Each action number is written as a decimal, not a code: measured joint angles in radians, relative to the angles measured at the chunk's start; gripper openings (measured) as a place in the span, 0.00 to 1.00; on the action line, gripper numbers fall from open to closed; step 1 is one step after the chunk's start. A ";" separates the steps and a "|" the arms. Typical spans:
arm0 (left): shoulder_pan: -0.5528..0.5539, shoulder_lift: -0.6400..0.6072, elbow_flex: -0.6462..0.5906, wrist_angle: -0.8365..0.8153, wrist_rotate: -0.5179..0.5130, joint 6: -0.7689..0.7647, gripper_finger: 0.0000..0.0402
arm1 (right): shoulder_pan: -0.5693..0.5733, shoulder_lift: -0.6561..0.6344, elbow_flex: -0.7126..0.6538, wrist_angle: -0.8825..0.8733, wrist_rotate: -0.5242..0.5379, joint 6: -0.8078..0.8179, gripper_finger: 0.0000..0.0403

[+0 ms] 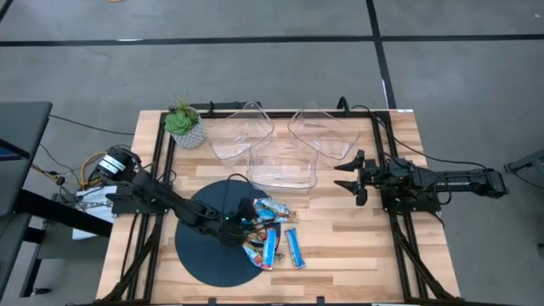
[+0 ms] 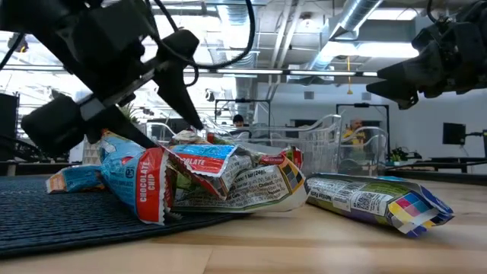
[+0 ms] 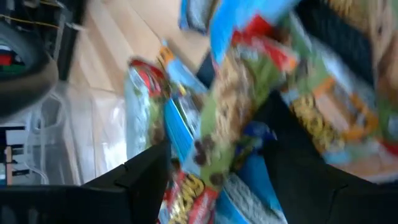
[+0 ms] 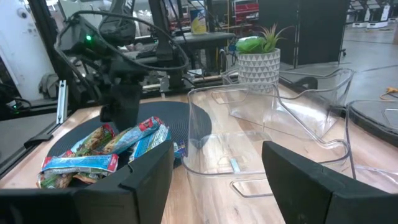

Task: Pick and place Granola Bars by type
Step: Put the red granola bar into the left transparent bin

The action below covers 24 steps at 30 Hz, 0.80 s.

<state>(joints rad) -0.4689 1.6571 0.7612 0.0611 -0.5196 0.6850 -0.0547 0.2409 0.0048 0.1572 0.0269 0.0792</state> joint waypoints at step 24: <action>0.018 -0.028 0.013 0.043 0.008 -0.069 0.05 | 0.000 0.001 0.000 -0.023 0.000 0.000 0.59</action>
<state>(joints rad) -0.4511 1.6289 0.7742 0.1044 -0.5119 0.6156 -0.0544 0.2417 0.0050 0.1345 0.0271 0.0792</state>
